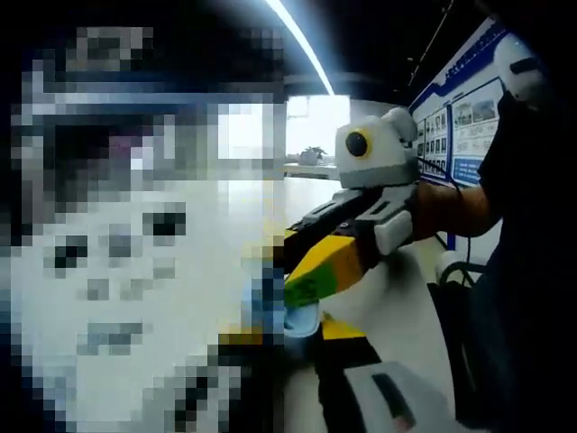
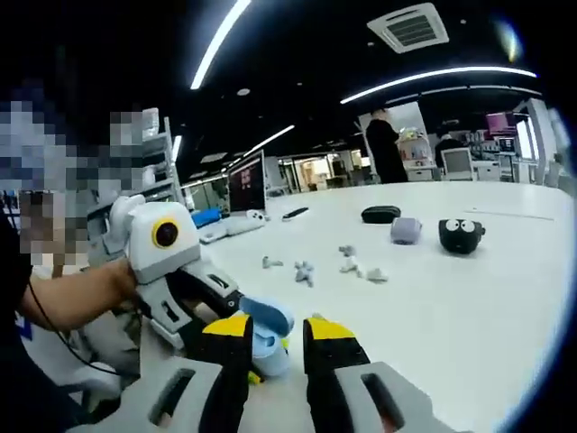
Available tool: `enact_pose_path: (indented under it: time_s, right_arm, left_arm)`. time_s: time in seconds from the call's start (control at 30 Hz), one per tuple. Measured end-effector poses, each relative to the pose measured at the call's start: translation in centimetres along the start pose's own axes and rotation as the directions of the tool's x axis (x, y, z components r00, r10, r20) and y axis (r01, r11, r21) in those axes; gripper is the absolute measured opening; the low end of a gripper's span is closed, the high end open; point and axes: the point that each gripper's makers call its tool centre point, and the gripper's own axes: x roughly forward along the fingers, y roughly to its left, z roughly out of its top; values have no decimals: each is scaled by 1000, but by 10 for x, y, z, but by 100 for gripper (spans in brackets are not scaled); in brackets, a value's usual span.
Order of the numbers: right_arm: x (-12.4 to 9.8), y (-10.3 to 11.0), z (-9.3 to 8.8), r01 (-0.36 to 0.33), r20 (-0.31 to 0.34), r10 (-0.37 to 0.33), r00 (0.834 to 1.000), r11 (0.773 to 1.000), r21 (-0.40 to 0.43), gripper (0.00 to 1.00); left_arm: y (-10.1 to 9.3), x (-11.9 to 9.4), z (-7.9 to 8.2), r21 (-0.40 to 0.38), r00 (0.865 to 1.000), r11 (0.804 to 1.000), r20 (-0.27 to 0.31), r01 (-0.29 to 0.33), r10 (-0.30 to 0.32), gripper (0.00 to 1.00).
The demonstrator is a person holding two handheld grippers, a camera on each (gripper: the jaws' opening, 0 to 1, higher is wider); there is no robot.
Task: Pick up the earbuds from the table and place the earbuds into the earbud case
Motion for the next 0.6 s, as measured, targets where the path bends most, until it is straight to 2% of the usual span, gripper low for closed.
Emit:
enact_pose_path:
  time_s: [0.37, 0.6]
  right_arm:
    - [1, 2, -1, -6, -8, 6, 1000, 1000, 13, 23]
    - [-15, -9, 2, 7, 1, -7, 1000, 999, 42, 23]
  left_arm:
    - [0, 0, 0, -2, 1000, 1000, 7, 1, -1, 20]
    - [0, 0, 0, -5, 1000, 1000, 13, 2, -2, 19]
